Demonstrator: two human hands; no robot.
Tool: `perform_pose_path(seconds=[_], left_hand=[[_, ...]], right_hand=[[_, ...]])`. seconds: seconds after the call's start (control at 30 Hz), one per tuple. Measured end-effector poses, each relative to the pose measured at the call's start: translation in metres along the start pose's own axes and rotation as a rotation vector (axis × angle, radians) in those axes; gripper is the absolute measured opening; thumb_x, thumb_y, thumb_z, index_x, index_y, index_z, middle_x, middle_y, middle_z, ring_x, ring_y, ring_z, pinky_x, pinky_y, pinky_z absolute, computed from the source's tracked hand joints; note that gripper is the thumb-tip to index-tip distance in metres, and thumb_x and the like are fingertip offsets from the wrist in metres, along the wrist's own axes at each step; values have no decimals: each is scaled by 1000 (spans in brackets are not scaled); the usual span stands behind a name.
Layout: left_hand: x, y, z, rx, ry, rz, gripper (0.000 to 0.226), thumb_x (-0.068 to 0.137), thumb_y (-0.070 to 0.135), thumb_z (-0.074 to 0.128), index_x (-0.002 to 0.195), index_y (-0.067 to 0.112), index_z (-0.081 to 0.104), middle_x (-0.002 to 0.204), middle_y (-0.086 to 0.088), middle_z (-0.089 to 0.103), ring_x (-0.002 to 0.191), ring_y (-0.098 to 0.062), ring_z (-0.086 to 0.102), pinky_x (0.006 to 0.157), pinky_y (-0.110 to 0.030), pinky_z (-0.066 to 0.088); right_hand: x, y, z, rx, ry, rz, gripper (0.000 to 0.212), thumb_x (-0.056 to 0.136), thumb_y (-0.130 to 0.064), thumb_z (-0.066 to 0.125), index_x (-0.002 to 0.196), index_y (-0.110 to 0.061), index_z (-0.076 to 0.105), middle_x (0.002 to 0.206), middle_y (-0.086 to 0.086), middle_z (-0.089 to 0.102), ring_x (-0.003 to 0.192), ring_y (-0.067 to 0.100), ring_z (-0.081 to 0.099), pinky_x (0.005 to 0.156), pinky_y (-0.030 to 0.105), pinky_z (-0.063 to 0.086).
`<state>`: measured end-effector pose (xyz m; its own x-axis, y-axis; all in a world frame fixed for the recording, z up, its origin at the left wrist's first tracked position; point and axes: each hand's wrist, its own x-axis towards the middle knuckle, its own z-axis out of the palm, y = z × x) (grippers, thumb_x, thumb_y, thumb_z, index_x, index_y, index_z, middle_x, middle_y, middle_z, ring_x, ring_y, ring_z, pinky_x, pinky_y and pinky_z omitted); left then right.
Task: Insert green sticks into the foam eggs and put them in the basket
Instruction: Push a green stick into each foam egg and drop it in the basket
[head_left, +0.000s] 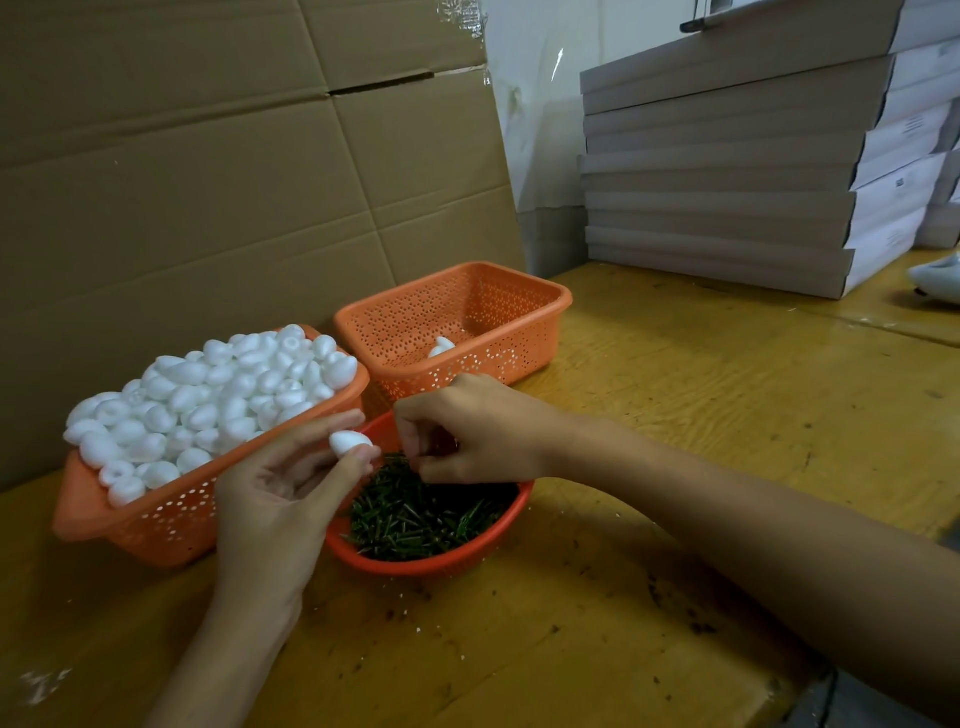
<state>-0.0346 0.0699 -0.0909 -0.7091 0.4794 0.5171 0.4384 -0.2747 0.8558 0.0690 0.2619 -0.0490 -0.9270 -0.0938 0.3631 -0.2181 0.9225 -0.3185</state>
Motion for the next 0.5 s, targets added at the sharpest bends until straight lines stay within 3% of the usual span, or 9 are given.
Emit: perform_pose_path(seconds=[0.2,0.33,0.5], left_hand=[[0,-2,-1,-17,-30,-14,40,79,9,84,115,25,77,112,-4,82,110,-23,78,93,-35,63],[0,-2,-1,6,-49,-9,27,77,15,85,102,22,77,112,-4,82,110,-23,77,92,-34,63],[0,-6,-4,41,-18,-8,27,78,14,86,104,19,81,112,-1,82,109,-19,78,90,-39,64]], right_hand=[[0,0,0,-8,1,2,13,87,-19,77,95,-17,67,89,-7,69,83,12,64,77,37,52],[0,0,0,-5,-1,3,13,87,-18,77,95,-17,68,89,-6,70,84,13,65,78,37,52],[0,-1,0,-4,-10,1,13,87,-19,77,96,-18,67,89,-7,70,84,12,65,78,37,52]])
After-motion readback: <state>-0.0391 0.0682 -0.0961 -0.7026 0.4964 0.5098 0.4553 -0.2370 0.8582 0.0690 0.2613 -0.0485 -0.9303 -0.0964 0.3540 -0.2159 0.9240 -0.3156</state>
